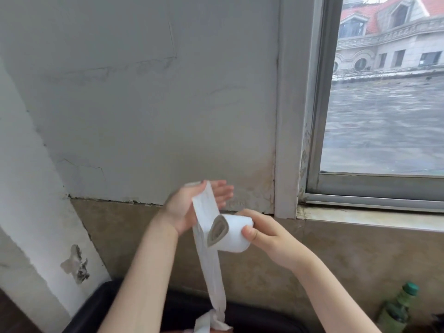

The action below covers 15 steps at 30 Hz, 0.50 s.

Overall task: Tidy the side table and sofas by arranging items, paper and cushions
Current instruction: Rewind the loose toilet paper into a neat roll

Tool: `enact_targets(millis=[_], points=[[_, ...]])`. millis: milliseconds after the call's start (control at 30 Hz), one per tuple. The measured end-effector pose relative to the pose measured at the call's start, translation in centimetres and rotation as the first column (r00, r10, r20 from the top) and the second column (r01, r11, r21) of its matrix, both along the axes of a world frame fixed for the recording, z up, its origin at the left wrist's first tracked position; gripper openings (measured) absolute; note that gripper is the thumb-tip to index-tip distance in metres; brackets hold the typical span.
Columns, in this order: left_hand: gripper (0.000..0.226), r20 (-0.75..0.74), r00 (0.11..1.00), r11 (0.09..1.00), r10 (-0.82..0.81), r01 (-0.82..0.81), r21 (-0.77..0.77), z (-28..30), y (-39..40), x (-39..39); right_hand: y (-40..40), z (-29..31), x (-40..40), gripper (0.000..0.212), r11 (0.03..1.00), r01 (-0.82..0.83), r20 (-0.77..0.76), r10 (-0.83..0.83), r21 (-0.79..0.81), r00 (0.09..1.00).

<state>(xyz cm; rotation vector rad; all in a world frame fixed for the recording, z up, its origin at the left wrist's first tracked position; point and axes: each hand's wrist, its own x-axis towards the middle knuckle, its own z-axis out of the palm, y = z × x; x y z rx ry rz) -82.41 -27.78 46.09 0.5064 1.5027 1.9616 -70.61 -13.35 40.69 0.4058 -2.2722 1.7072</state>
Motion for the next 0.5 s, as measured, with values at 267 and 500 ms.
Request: enact_targets(millis=[267,500], points=[[0.046,-0.071,0.995,0.957,0.076,-0.053,0.286,7.2,-1.2,-1.3,-0.2,2.5,-0.5,0.049,0.911,0.159,-0.15,-0.109,0.381,0.983],[0.051,0.235,0.97,0.996,0.065,-0.079,0.049,-0.2,-1.0,1.0,-0.2,1.0,-0.8,0.052,0.933,0.22,-0.123,-0.192,0.284,0.974]])
